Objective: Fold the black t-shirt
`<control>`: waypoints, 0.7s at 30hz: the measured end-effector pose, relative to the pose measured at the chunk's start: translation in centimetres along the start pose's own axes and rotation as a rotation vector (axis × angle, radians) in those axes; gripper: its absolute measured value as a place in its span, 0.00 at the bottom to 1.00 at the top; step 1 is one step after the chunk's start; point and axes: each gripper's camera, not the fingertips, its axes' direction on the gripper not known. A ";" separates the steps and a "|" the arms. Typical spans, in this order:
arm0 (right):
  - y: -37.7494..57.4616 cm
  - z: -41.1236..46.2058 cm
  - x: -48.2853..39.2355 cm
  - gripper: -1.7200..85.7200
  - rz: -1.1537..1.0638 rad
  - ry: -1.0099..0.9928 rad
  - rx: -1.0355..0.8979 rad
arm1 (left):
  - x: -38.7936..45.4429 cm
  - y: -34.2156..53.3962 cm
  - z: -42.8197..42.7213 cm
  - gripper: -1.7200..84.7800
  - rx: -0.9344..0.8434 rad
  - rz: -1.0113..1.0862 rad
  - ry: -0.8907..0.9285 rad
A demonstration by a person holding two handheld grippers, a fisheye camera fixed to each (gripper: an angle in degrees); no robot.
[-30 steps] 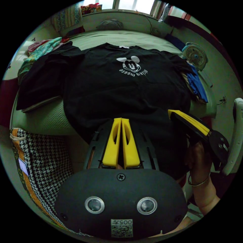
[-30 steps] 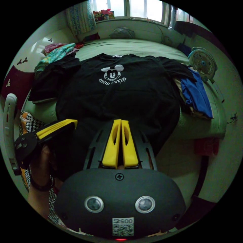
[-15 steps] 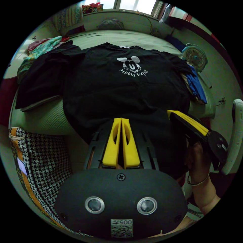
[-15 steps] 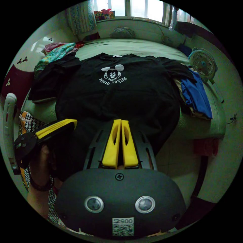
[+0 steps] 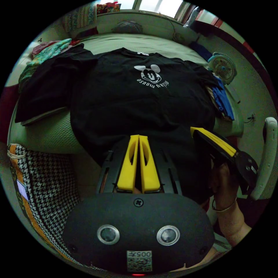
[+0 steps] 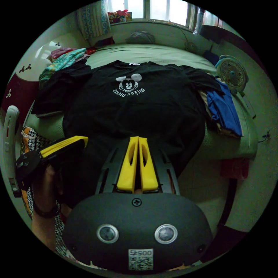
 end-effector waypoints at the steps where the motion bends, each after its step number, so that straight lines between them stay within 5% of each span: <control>1: -0.3 0.1 -0.3 0.01 0.000 0.002 0.000 | -0.4 -0.1 -0.2 0.01 0.000 -0.002 0.006; 21: -6.8 1.0 -6.6 0.01 0.000 0.026 -0.004 | -11.5 -5.3 -6.8 0.01 -0.022 0.035 0.087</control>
